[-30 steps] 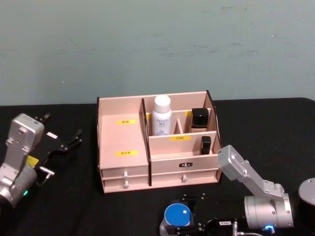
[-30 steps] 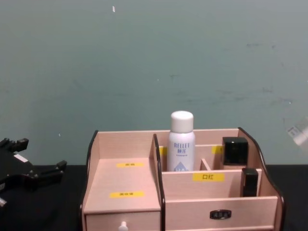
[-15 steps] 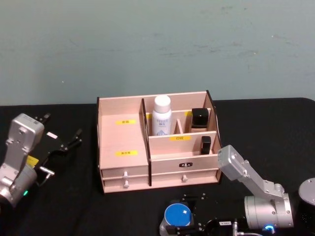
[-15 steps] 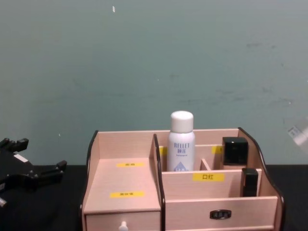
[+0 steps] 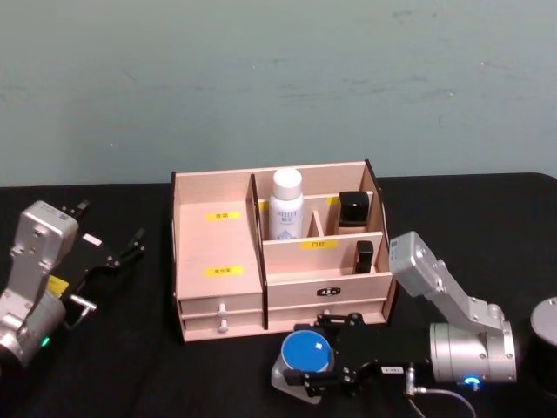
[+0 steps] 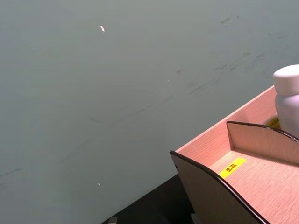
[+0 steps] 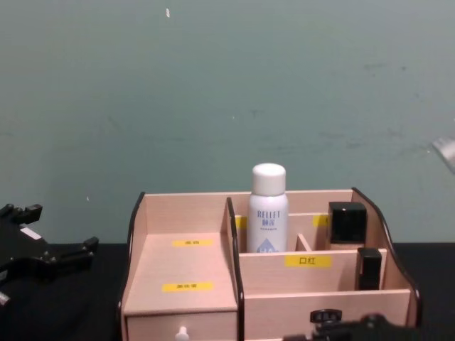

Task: Pick up the facial cleanser and watermelon frost from the table and place them into the tiered storage box.

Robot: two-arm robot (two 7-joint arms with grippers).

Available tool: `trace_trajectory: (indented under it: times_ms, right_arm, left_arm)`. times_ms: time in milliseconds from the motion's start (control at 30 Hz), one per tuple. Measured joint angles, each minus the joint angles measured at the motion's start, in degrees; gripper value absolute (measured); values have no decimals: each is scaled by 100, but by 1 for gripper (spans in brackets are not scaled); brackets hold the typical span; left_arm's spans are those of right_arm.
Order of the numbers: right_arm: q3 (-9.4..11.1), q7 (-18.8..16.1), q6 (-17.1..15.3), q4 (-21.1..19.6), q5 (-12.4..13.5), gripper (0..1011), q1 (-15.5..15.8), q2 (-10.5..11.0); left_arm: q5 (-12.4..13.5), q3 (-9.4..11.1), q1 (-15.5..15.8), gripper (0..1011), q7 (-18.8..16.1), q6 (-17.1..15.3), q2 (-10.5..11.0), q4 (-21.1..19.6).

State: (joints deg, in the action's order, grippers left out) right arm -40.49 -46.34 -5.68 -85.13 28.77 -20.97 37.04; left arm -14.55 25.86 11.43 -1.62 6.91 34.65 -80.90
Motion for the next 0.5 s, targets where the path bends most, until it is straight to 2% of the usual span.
trace_trajectory:
  times_ms: [267, 500]
  right_arm:
    - [-5, -69, 105, -79, -31, 724, -275, -154]
    - [-105, -169, 251, 87, -125, 724, -647, -410]
  left_arm:
    - [0, 0, 0, 1010, 0, 0, 0, 0]
    - [0, 0, 0, 1010, 0, 0, 0, 0]
